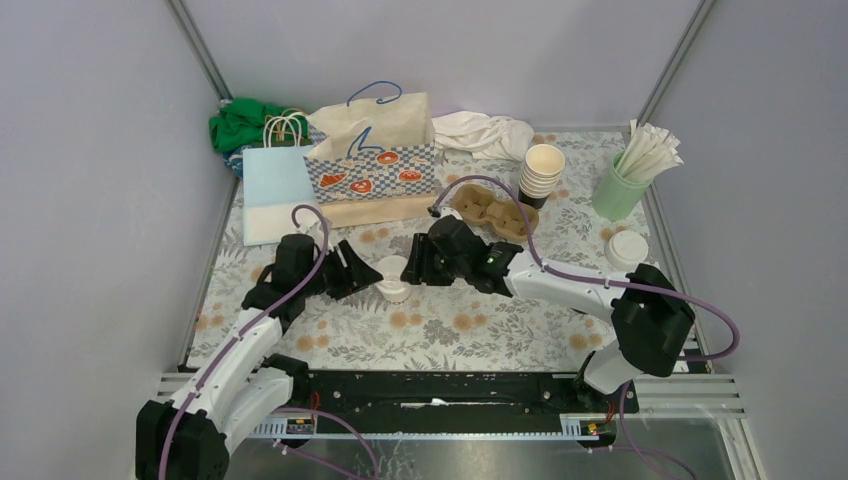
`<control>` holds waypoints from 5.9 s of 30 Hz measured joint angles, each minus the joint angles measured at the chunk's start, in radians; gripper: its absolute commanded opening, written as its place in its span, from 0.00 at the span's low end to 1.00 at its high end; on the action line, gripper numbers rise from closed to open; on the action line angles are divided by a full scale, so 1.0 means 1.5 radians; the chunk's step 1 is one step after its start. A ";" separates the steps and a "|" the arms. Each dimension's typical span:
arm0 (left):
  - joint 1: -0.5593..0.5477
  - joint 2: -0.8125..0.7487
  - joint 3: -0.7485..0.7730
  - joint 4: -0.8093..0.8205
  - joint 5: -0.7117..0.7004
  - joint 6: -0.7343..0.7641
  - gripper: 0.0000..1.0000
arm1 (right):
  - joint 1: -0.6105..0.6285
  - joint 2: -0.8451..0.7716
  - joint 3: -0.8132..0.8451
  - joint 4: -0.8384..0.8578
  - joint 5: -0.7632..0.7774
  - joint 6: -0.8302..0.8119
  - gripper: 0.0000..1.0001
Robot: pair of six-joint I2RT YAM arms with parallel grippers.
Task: Pack the takeout coffee
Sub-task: Close the cup lid on the coffee cup.
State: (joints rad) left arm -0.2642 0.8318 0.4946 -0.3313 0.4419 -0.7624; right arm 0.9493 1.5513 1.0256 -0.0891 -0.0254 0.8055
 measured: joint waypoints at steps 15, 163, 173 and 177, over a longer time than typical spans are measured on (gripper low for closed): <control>-0.002 0.062 -0.025 0.139 0.040 -0.027 0.46 | -0.054 0.016 0.005 0.023 -0.025 0.016 0.40; 0.049 0.264 0.023 0.304 0.128 -0.036 0.14 | -0.162 0.022 -0.030 0.050 -0.183 -0.003 0.24; 0.038 0.253 0.088 0.172 0.085 0.003 0.26 | -0.162 0.001 0.012 -0.023 -0.134 -0.047 0.36; 0.038 0.244 0.139 0.116 0.066 0.024 0.34 | -0.162 -0.020 0.043 -0.048 -0.113 -0.075 0.63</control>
State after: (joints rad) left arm -0.2070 1.1980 0.7025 -0.1577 0.5407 -0.7261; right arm 0.7059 1.5211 1.0901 -0.1612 -0.1947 0.6933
